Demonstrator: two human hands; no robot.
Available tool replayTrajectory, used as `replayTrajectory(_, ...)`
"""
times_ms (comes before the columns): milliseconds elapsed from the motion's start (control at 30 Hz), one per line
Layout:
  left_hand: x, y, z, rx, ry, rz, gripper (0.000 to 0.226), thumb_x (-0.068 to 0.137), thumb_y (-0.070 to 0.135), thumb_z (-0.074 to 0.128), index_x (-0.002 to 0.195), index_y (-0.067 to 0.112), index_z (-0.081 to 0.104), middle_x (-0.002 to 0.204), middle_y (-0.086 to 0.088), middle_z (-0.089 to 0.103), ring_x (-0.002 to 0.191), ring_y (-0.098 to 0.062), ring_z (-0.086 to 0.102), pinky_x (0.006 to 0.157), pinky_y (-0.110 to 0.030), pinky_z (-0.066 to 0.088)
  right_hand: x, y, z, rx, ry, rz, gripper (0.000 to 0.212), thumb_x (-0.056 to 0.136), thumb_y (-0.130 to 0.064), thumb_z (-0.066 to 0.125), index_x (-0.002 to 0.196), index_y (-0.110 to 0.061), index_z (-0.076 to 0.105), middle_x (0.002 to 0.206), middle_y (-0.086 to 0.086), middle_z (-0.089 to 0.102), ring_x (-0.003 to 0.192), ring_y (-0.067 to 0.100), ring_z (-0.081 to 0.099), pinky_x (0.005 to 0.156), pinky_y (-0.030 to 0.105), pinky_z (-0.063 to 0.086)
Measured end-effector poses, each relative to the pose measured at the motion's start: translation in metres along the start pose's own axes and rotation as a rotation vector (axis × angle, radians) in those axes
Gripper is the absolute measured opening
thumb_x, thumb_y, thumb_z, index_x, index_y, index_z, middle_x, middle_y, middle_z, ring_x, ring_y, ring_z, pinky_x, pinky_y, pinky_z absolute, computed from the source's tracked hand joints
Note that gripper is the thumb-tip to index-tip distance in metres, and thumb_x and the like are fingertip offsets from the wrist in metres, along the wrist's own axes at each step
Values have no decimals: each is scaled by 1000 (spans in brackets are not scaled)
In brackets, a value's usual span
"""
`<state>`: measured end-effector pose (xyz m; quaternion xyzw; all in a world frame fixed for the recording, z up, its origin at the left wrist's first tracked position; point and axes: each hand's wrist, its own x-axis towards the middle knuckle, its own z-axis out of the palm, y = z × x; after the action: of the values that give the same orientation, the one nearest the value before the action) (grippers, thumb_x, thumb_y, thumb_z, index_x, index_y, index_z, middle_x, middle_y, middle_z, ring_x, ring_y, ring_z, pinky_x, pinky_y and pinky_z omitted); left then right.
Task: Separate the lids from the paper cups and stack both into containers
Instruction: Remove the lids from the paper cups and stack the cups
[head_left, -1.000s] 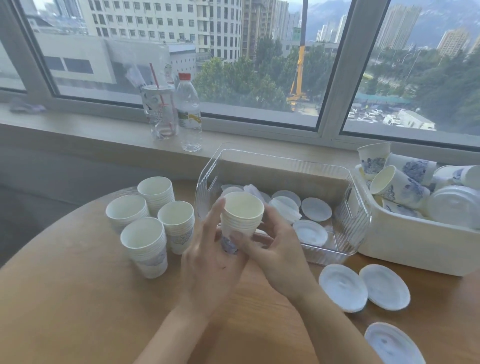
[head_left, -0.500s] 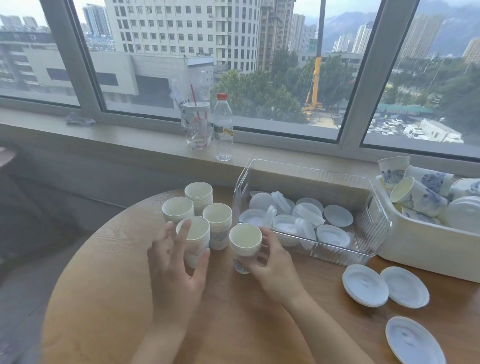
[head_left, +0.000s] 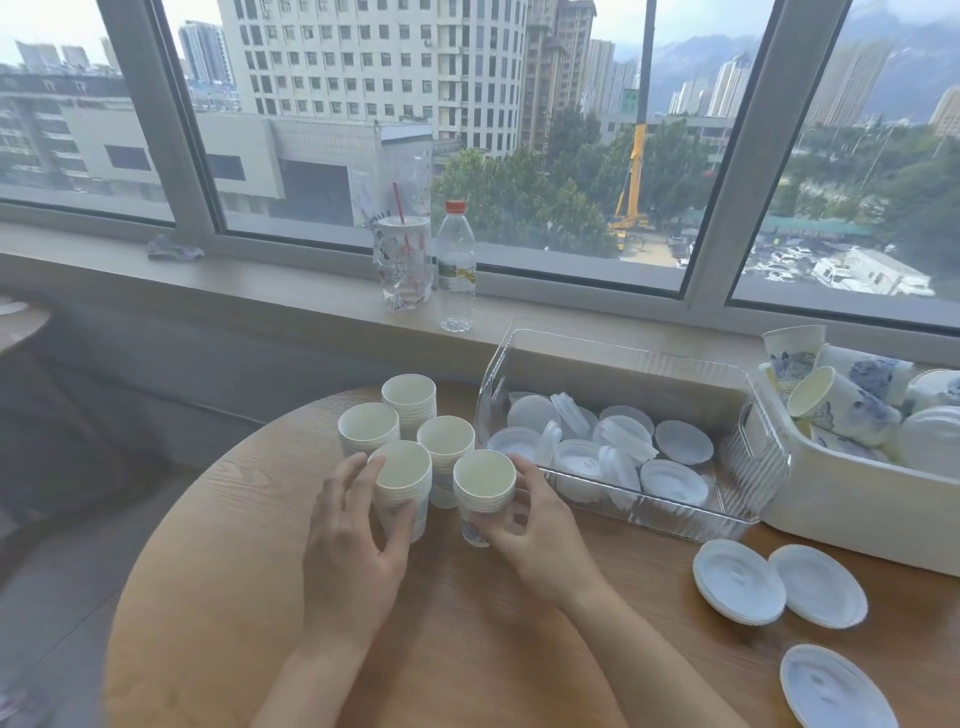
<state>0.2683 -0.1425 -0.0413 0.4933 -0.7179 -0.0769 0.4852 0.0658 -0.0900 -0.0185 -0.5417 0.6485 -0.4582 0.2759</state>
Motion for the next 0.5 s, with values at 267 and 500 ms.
replayTrajectory(267,20,58,-8,101,-30,210,58,88,46,60,139,19,63,141,-4,58,123,-29,57,97,-48,43,-30,-20,-85,-491,41,-184,64,96,-42,71,153,-37,43,159,-15,37,146,8,36,117,22,29)
replayTrajectory(500,16,160,44,26,-283,368,60,88,56,52,140,28,62,150,0,53,137,-28,53,109,-45,37,-68,-18,-194,-690,173,-137,56,98,-48,64,152,-44,46,169,-12,25,154,14,26,124,35,23)
